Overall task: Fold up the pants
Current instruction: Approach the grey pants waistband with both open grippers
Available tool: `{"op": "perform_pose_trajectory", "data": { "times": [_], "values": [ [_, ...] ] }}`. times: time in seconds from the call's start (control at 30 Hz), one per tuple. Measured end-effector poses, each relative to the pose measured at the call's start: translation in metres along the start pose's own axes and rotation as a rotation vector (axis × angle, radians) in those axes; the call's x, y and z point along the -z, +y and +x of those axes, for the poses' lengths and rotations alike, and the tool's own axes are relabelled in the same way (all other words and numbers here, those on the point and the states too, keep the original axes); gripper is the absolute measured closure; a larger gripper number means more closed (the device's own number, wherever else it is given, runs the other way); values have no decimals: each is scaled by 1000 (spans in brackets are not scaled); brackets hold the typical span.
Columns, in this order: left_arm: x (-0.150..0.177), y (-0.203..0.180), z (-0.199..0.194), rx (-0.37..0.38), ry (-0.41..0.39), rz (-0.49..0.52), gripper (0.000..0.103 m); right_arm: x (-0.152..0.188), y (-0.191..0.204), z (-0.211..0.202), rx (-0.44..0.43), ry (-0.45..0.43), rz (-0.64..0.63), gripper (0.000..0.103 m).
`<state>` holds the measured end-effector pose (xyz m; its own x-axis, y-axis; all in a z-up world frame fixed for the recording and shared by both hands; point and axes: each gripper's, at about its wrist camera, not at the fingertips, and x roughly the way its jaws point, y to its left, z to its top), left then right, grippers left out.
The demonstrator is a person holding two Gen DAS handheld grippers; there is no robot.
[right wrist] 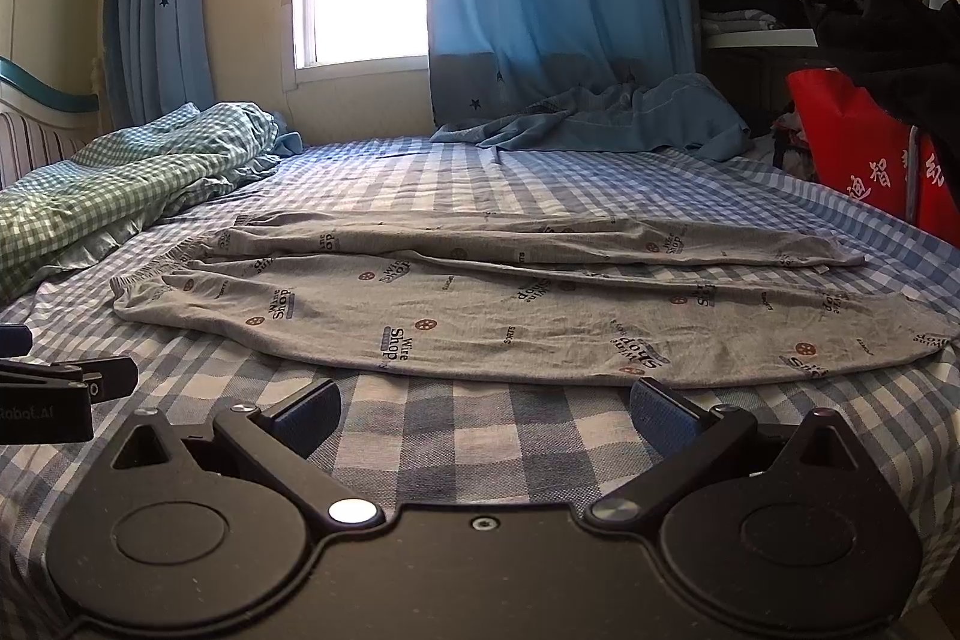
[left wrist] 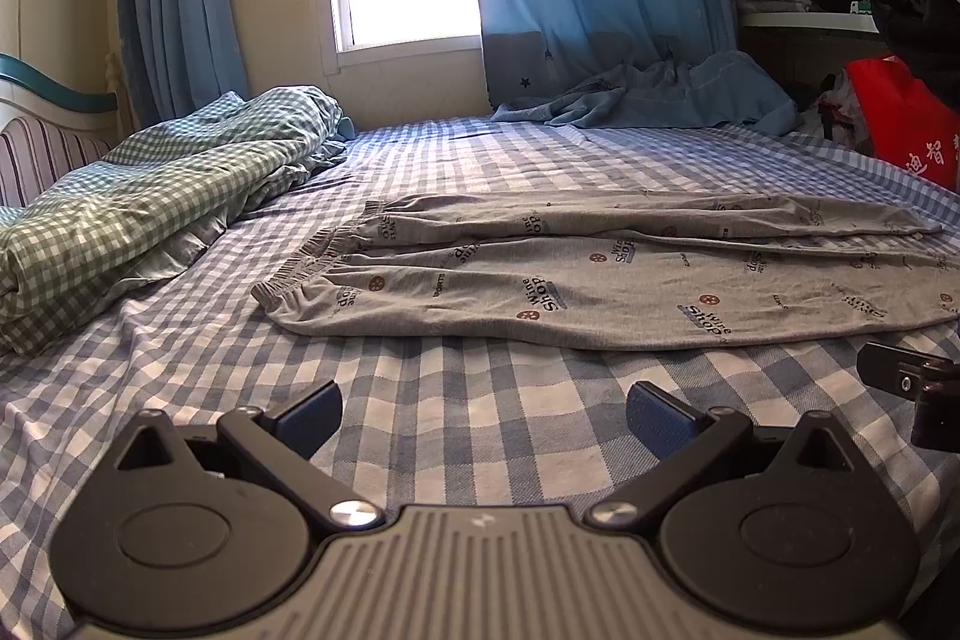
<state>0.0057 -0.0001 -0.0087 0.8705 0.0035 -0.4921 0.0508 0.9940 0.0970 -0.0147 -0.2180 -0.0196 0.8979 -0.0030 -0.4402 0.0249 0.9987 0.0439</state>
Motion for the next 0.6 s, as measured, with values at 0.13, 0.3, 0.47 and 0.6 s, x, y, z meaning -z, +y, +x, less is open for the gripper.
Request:
{"op": "perform_pose_trajectory", "data": {
  "times": [0.13, 0.3, 0.47, 0.6],
  "values": [
    [1, 0, 2, -6, 7, 2, 0, 0, 0, 1, 1, 4, 0, 1],
    [1, 2, 3, -9, 13, 0, 0, 1, 2, 3, 3, 11, -4, 1],
    [2, 5, 5, -1, 24, -13, 0, -1, 3, 5, 19, 13, -9, 1],
    [2, 5, 8, 1, 31, -12, 0, 0, 4, 6, 22, 16, -12, 1]
  ]
}}
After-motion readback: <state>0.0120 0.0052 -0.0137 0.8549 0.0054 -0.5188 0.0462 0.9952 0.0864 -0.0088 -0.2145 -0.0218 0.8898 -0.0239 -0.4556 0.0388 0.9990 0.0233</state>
